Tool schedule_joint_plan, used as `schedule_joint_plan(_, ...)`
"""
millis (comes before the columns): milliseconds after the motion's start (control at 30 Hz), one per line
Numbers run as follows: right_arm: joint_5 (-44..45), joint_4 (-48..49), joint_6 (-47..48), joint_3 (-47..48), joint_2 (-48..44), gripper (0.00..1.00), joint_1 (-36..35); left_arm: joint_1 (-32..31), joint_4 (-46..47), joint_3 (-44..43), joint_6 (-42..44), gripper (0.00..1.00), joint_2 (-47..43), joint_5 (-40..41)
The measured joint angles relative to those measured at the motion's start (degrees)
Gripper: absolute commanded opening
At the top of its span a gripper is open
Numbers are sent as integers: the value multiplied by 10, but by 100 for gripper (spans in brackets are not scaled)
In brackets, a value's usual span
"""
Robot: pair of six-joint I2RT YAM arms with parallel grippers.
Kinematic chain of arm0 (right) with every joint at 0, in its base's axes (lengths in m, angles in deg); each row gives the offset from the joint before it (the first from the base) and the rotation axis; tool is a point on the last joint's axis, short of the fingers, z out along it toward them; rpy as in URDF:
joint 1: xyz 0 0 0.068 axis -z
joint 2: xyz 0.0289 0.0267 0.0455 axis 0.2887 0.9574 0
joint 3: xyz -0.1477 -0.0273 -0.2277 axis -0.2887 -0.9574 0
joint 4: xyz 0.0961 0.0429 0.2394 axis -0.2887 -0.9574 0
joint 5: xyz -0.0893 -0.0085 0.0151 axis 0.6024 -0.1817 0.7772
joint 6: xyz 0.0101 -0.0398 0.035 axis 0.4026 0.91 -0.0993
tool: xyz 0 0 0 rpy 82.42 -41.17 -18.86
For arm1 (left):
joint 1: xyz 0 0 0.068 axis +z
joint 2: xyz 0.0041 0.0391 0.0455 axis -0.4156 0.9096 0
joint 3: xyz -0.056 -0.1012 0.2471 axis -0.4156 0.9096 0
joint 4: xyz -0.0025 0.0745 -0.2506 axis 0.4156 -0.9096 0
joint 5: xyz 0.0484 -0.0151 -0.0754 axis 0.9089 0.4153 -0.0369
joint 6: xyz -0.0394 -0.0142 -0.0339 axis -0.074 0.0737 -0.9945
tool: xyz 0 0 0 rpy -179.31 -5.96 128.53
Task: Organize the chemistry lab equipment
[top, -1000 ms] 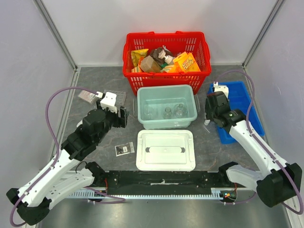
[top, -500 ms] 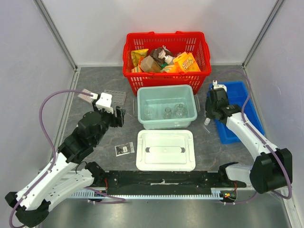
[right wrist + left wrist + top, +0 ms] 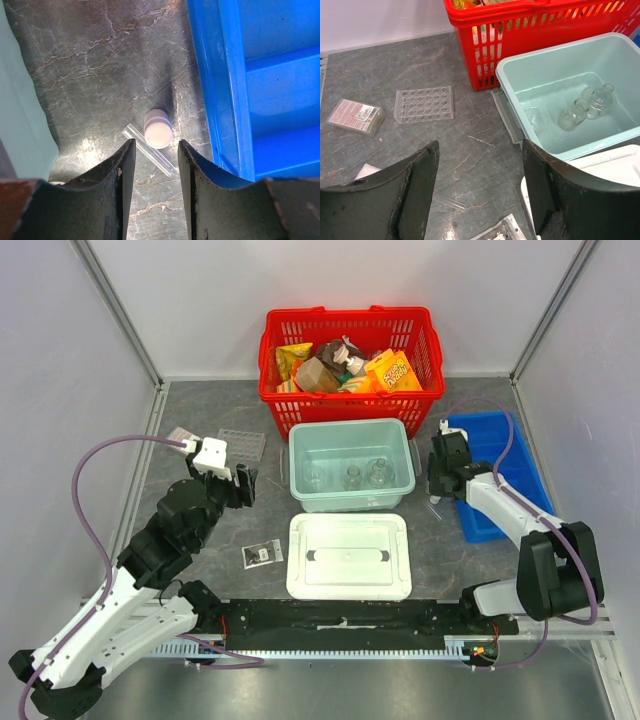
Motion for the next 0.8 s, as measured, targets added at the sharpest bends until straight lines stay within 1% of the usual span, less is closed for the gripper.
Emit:
schedule_joint_plan(400,0,23,0,0,34,49,2,0,0,0,0,72,-3,10)
schedule_joint_plan(667,0,28,0,-2,47,47,6,0,0,0,0,72,-7,10)
schedule_joint_plan(800,0,32,0,-2,54,42,6,0,2,0,0,72,-7,10)
